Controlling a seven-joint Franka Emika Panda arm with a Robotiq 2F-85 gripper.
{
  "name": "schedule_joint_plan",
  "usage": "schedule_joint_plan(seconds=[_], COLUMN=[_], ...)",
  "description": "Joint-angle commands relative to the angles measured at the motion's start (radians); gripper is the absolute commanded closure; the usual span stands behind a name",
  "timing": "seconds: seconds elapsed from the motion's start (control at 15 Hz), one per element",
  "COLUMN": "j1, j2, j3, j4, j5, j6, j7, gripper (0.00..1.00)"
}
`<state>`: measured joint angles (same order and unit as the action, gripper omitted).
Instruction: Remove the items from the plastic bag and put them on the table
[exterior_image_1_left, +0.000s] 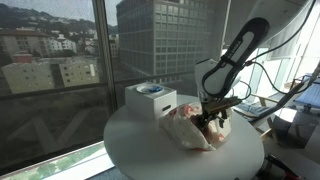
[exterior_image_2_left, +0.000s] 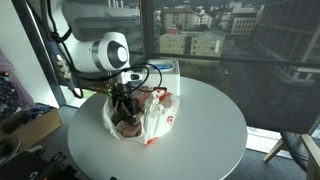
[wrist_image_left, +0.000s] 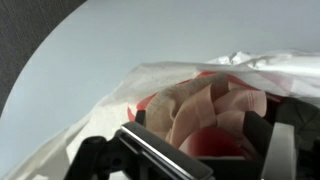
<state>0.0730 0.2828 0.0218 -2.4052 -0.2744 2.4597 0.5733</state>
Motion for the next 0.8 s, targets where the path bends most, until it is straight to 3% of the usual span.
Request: schedule_joint_plan(seconds=[0.0, 0.2, 0.27, 0.33, 0.73], j1=[0.055, 0.095, 0.101, 0.111, 0.113], j2=[0.118, 0.181, 0.194, 0.200, 0.182], j3=[-0.046, -0.085, -0.092, -0.099, -0.111], j4=[0.129, 0.185, 0.197, 0.204, 0.203], j5=[0.001, -0.014, -0.003, -0.004, 0.048], j6=[0.022, 0.037, 0.038, 0.040, 0.038], j7=[0.026, 0.045, 0.042, 0.041, 0.032], gripper=[0.00, 0.00, 0.25, 0.25, 0.73])
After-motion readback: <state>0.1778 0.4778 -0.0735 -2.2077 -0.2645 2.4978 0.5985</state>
